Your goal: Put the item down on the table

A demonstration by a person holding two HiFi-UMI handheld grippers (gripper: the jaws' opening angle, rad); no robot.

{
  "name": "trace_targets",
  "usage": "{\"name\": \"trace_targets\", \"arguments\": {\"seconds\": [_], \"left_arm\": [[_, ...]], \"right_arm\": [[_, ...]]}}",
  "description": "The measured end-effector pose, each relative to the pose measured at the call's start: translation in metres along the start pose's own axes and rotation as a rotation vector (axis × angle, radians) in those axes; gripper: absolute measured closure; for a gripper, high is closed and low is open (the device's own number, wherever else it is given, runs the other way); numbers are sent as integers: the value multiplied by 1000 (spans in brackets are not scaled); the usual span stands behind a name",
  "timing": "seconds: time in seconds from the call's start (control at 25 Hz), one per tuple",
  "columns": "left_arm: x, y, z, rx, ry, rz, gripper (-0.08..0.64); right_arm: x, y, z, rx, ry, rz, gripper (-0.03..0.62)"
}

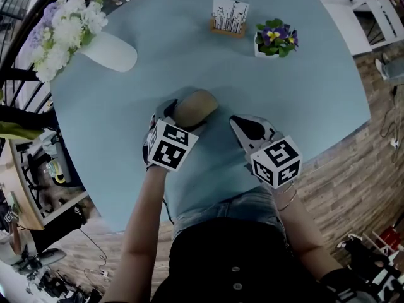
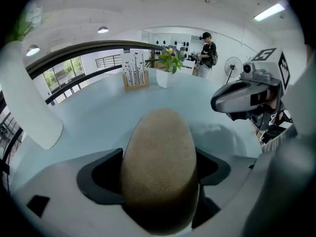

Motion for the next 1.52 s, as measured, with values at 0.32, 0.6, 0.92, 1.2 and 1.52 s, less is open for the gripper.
{"name": "trace_targets", "arguments": {"seconds": [0.32,0.6,0.92,1.2,1.52], "left_arm": [[-2,-10,-19,83,-41,-43,133],[8,-24,-44,167,-9,-109,135],[19,-41,-79,283,-30,-156,135],[20,-50,-116,382,-90,-201,135],[27,-57,-152,521,-116,-242,135]], "right_arm": [[-7,-2,-4,12,-4,-6,584],[-16,-15,-10,43,-4,-54,584],[-33,-38,-21,89,-24,-104,585],[-49,-61,-24,114,-58,-154,586],[-72,-84,-23,123,-141,-254,584]]}}
Point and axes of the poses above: the fingertips, and each gripper's own axes: z forward along the fingers, x to its right, y out of its underside, the point moved 6 cm from there along -z, backward along the fingers, and after that the axes turned 6 degrees about x, right-handed, at the moved point
